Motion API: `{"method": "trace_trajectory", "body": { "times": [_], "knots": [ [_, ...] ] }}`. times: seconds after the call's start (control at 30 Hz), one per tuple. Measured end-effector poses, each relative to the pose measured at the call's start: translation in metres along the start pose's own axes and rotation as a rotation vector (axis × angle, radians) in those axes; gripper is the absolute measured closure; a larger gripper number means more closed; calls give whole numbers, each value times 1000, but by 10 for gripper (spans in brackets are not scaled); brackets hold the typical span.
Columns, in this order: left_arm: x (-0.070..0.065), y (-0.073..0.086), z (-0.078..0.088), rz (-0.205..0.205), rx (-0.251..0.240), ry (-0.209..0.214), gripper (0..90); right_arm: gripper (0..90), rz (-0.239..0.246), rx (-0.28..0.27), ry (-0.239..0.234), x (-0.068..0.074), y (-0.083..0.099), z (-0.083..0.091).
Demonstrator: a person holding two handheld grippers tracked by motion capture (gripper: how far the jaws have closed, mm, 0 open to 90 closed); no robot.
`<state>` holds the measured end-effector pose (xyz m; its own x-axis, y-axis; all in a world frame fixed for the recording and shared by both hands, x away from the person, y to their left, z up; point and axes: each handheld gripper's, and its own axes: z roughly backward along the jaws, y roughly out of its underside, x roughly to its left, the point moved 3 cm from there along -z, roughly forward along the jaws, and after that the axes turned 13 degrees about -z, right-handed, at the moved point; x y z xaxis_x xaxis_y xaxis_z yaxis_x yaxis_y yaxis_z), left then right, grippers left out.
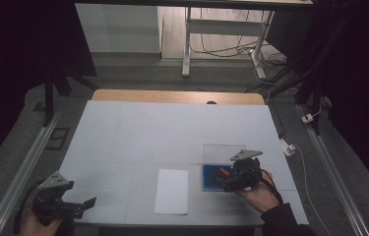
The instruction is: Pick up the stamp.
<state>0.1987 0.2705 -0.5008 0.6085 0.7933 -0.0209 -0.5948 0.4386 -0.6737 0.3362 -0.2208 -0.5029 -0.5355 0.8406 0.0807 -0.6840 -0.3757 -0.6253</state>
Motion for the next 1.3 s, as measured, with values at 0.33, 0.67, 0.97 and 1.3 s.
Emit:
{"method": "trace_trajectory", "body": {
  "times": [0.33,0.67,0.97,1.3],
  "knots": [
    [0,0,0,-1,1,0,4,156,25,18,-3,1,-2,-2],
    [0,0,0,-3,4,-2,4,497,57,50,-43,4,-3,-2],
    [0,0,0,-4,5,-3,5,657,66,63,-78,4,-5,-3],
    [-1,0,-1,-4,7,-4,6,777,72,80,-75,3,-5,-5]
  ]
}}
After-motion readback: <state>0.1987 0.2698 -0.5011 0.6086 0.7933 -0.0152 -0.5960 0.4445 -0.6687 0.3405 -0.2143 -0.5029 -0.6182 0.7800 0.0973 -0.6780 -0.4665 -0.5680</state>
